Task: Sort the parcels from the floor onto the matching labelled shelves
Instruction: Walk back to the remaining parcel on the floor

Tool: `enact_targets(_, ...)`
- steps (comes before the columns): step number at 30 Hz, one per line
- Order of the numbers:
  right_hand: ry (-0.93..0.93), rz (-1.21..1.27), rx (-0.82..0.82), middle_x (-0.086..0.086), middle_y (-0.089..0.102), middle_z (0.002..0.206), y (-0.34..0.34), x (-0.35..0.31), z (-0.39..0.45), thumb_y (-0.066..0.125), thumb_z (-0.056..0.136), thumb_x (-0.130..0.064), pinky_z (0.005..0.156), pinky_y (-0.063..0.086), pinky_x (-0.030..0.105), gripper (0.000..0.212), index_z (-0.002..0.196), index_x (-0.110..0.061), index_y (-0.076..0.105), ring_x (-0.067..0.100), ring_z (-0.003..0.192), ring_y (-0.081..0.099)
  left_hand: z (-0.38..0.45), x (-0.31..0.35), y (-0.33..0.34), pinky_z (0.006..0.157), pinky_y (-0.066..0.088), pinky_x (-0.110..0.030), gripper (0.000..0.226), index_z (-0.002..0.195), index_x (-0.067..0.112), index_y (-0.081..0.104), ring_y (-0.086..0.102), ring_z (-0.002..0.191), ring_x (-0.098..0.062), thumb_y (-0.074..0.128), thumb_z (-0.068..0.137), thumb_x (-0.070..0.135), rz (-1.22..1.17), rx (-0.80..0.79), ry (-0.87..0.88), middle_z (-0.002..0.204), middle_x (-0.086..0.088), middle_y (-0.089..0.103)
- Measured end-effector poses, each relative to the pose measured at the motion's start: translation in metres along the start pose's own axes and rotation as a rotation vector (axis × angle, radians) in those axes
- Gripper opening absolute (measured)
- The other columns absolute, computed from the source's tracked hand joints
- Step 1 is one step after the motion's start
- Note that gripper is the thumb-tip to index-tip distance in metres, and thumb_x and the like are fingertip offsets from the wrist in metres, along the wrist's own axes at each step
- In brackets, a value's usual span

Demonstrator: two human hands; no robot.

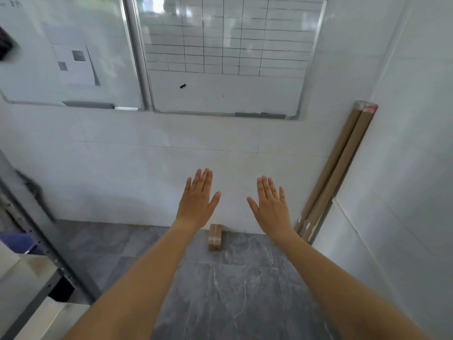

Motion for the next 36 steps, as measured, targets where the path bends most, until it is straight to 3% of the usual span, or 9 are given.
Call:
enact_targets(13, 0.043, 0.049, -0.029, 0.006, 0.001, 0.175, 0.071, -0.037, 0.138, 0.020, 0.109, -0.053, 0.130, -0.002, 0.044, 0.074, 0.165, -0.009, 0.001, 0.021, 0.162, -0.002, 0.117, -0.096, 0.060, 0.122, -0.011, -0.035, 0.070, 0.159, 0.009, -0.001, -0.008, 0.155, -0.020, 0.019, 0.105, 0.049, 0.086, -0.047, 0.006, 0.168, -0.005, -0.002)
enact_targets(36, -0.022, 0.099, -0.212, 0.007, -0.002, 0.175, 0.190, -0.013, 0.371, 0.021, 0.110, -0.050, 0.131, -0.003, 0.044, 0.072, 0.165, -0.008, 0.000, 0.021, 0.162, -0.005, 0.313, -0.170, 0.184, 0.123, -0.010, -0.035, 0.068, 0.159, 0.010, -0.003, -0.008, 0.155, -0.019, 0.019, 0.106, 0.047, 0.021, -0.176, -0.072, 0.168, -0.004, -0.003)
Point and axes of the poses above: each hand's wrist, its own z-axis towards the middle knuckle, its own y-axis out of the palm, x = y × z, the point moved 7 cm from there along z, towards the middle knuckle
